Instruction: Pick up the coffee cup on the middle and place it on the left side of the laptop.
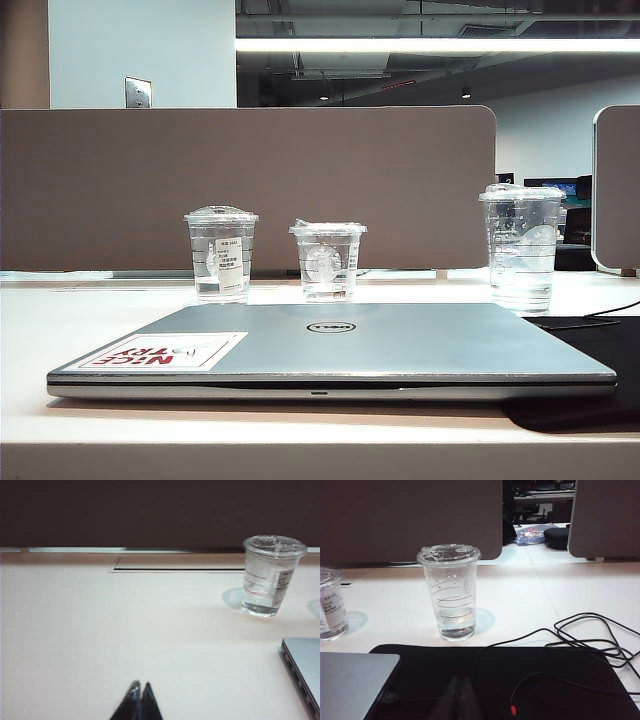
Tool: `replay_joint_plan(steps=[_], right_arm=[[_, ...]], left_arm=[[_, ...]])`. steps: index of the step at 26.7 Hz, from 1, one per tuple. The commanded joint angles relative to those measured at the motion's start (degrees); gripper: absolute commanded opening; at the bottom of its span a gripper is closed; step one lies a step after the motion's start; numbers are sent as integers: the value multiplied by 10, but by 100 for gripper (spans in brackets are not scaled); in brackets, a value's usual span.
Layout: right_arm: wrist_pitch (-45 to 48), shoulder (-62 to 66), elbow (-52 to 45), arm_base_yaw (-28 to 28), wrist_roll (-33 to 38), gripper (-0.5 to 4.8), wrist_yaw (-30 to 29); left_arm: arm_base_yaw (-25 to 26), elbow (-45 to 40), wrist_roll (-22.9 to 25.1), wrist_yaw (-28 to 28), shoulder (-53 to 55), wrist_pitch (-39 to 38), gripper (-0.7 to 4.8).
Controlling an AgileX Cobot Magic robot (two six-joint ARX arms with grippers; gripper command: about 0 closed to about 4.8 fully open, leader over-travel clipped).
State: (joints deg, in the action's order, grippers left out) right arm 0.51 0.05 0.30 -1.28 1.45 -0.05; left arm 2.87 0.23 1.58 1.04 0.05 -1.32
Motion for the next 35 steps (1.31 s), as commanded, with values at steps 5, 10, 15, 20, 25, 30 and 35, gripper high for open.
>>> replay_joint_plan(steps=[5,10,15,20,25,30,35], right_arm=[[10,-1,-2,0,0,-5,1],[10,-1,-2,-1,0,-5,1],[10,49,-2,25,0,-5,1],[10,80,-2,89,0,-5,1],[10,110,-2,173,0,-5,1],[10,139,-2,236,0,-5,0],[10,139,-2,238,0,-5,0]], left_arm=[[0,2,-1,3,0,5,-5],[0,2,-1,3,0,5,-5],[0,2,-1,3,0,5,-5],[0,2,-1,3,0,5,-5],[0,2,-40,47,0,7,-5],[0,2,-102,190,0,7,-5],[0,2,-116,184,0,68,-5]])
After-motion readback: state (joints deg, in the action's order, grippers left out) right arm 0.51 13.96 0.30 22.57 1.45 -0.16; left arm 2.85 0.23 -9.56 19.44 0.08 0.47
